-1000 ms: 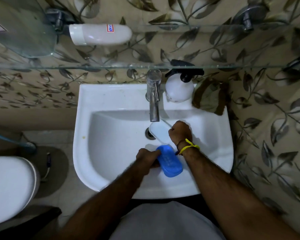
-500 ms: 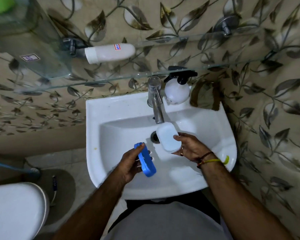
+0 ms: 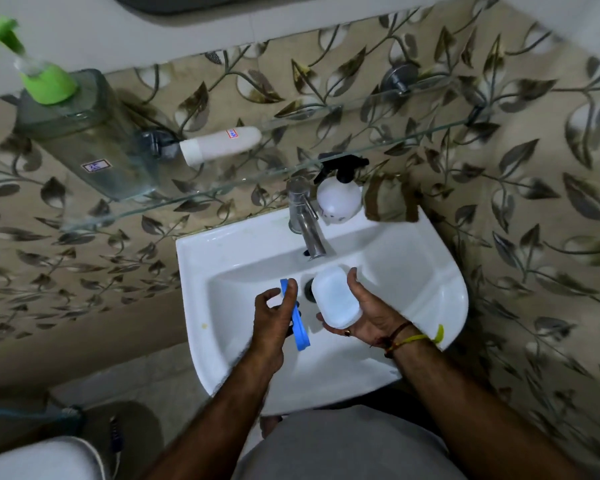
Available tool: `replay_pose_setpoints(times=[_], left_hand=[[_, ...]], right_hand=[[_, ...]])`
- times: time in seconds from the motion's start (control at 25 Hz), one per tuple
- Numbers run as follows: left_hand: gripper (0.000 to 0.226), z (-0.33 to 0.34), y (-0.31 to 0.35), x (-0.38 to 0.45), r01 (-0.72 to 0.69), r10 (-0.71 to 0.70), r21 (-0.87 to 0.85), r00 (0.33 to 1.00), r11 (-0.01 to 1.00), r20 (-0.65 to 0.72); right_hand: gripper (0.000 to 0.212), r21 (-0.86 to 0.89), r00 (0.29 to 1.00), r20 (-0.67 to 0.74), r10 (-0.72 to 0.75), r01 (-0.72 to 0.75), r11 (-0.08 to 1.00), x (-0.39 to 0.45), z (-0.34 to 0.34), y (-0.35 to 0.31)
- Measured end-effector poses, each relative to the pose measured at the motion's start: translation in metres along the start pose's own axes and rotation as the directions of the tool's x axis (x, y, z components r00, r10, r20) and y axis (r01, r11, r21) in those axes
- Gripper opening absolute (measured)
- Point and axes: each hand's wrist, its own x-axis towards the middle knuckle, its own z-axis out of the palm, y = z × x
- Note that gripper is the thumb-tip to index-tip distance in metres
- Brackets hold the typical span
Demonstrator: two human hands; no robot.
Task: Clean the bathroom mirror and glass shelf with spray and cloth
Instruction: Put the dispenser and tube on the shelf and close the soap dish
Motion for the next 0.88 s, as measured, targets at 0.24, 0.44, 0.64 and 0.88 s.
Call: replay_pose_setpoints(times=[0.24,0.44,0.64,0.88], left_hand=[[0.043,0.015,0.0,0.005,-0.077,0.079,0.103,0.997,0.992,-0.016],[0.027,0.013,-0.002,-0.001,-0.114,0.113,0.035,0.993,0.993,0.028],[0.041,0.011,-0.003,-0.005,-0.139,0.138,0.028,0.99,0.99,0.014],[0.046,0.009,-0.004,-0.01,-0.156,0.157,0.045,0.987,0.987,-0.016]], right_hand=[[0.045,-0.283,0.994,0.026,-0.106,0.109,0.953,-0.004,0.023,0.012],[0.038,-0.432,0.974,0.119,-0.192,0.225,0.873,-0.009,0.031,0.01],[0.038,-0.423,0.971,0.147,-0.187,0.232,0.876,-0.009,0.03,0.015],[0.033,-0.412,0.966,0.152,-0.209,0.254,0.875,-0.016,0.032,0.016]])
